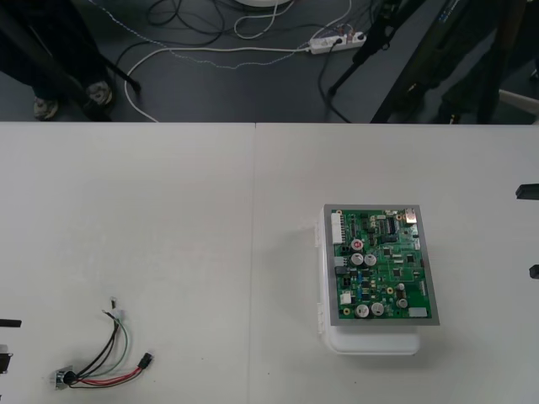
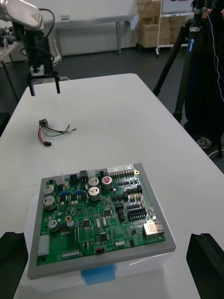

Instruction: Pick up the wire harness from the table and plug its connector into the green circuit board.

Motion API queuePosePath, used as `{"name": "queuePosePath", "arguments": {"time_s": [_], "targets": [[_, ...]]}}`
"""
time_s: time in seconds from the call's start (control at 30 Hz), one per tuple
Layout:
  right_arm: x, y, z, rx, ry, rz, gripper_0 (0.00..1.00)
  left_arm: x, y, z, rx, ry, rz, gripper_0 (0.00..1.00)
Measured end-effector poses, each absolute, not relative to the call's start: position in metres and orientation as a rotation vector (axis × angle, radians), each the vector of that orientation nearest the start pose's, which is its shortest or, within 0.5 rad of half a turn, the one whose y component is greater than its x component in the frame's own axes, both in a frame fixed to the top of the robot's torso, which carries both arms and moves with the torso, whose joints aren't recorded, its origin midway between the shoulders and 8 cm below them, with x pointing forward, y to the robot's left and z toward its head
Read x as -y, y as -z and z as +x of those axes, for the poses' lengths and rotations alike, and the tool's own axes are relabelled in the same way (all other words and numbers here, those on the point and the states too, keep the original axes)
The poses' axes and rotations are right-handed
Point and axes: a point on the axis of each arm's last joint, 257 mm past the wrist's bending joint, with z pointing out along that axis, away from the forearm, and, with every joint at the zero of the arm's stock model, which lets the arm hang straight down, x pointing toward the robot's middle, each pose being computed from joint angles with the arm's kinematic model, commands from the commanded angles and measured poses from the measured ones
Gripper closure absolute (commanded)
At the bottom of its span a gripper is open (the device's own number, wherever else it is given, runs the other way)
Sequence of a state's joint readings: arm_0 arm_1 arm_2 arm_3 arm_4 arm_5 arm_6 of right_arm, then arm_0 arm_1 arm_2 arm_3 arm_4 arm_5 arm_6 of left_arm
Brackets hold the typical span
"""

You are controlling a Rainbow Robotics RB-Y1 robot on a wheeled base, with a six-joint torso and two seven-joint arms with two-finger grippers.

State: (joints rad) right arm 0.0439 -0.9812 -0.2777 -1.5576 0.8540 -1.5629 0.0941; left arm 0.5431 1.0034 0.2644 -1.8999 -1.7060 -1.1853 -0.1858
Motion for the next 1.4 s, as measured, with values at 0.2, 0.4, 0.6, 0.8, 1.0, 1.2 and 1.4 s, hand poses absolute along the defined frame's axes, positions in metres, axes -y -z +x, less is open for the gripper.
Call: {"name": "queuePosePath", "arguments": {"time_s": [0.2, 0.4, 0.6, 0.8, 1.0, 1.2, 1.4], "targets": [[0.274, 0.1, 0.325, -1.309, -0.805, -1.287, 0.0, -0.393, 0.336, 0.24, 2.486, -0.034, -2.612, 0.0], [0.268, 0.1, 0.326, -1.335, -0.867, -1.227, 0.0, -0.384, 0.349, 0.239, 2.513, -0.037, -2.592, 0.0], [0.254, 0.095, 0.329, -1.269, -0.901, -1.176, 0.0, -0.383, 0.357, 0.241, 2.556, -0.005, -2.557, 0.0], [0.246, 0.091, 0.331, -1.234, -0.912, -1.161, 0.0, -0.382, 0.369, 0.24, 2.592, 0.036, -2.514, 0.0], [0.244, 0.091, 0.33, -1.216, -0.892, -1.184, 0.0, -0.372, 0.384, 0.235, 2.735, -0.012, -2.35, 0.0], [0.243, 0.099, 0.332, -1.241, -0.868, -1.214, 0.0, -0.369, 0.394, 0.23, 2.759, -0.016, -2.299, 0.0], [0.239, 0.098, 0.331, -1.232, -0.873, -1.227, 0.0, -0.371, 0.4, 0.228, 2.719, 0.014, -2.316, 0.0]]}}
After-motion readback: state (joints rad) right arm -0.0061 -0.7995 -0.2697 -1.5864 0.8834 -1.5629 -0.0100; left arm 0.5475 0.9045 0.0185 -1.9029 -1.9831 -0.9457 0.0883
